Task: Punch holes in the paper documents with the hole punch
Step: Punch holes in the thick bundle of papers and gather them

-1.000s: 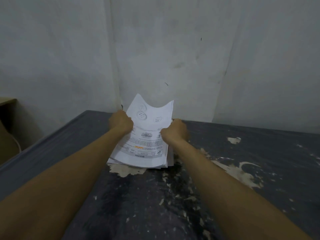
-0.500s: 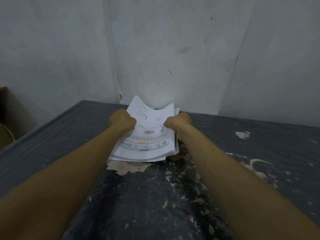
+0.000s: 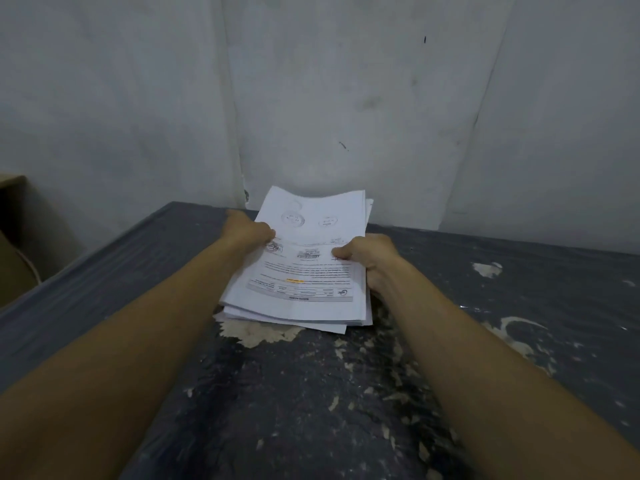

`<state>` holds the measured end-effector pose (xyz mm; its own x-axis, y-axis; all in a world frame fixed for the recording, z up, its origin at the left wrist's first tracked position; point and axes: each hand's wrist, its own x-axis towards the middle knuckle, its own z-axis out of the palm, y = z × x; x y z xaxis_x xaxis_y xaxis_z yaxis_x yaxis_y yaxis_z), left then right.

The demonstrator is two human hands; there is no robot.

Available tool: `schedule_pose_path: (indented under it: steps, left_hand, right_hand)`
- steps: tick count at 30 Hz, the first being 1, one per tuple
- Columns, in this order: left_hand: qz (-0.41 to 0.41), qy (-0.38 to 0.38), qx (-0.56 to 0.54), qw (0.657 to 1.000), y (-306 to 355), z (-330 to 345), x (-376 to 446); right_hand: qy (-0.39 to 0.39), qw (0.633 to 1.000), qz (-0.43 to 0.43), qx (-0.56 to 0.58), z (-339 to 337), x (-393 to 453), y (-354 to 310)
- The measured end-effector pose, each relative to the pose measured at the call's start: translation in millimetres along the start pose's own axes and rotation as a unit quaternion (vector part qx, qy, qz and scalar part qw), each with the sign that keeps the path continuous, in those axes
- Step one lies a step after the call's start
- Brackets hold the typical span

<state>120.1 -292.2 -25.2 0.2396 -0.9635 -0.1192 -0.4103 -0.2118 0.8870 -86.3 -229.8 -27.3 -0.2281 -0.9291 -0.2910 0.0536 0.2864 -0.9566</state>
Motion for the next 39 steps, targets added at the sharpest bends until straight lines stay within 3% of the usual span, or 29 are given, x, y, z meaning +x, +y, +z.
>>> schedule_pose_path:
  steps: [2, 5, 10, 14, 20, 28, 34, 39]
  left_hand:
    - [-0.019, -0.05, -0.12, 0.991, 5.5, -6.7, -8.3]
    - [0.042, -0.1, -0.167, 0.98, 18.2, -9.8, -30.4]
    - [0.21, -0.06, -0.196, 0.956, 45.0, -2.2, -67.0]
    - [0.27, -0.032, -0.225, 0.936, 59.4, 8.3, -102.4]
    - [0.28, -0.057, -0.252, 0.925, 45.6, 33.1, -136.6]
    - [0.355, 0.033, -0.249, 0.901, 52.3, 29.4, -145.2]
    - [0.291, 0.0, -0.232, 0.928, 12.0, 47.2, -148.0]
    - [0.305, -0.007, -0.227, 0.925, 2.4, 49.4, -154.2]
  right_hand:
    - [0.0, 0.999, -0.035, 0.006, -11.4, -6.7, -5.9]
    - [0.0, 0.995, -0.096, 0.001, -31.8, -24.3, -21.1]
    - [0.04, 0.977, -0.209, 0.004, -62.2, -59.4, -49.6]
    - [0.076, 0.961, -0.266, 0.011, -85.7, -83.7, -58.5]
    - [0.121, 0.962, -0.236, 0.065, -96.0, -99.8, -25.5]
    - [0.135, 0.947, -0.282, 0.075, -91.5, -104.9, -35.7]
    - [0.142, 0.961, -0.228, 0.059, -80.8, -94.3, 23.2]
    - [0.157, 0.957, -0.241, 0.038, -82.2, -95.4, 35.7]
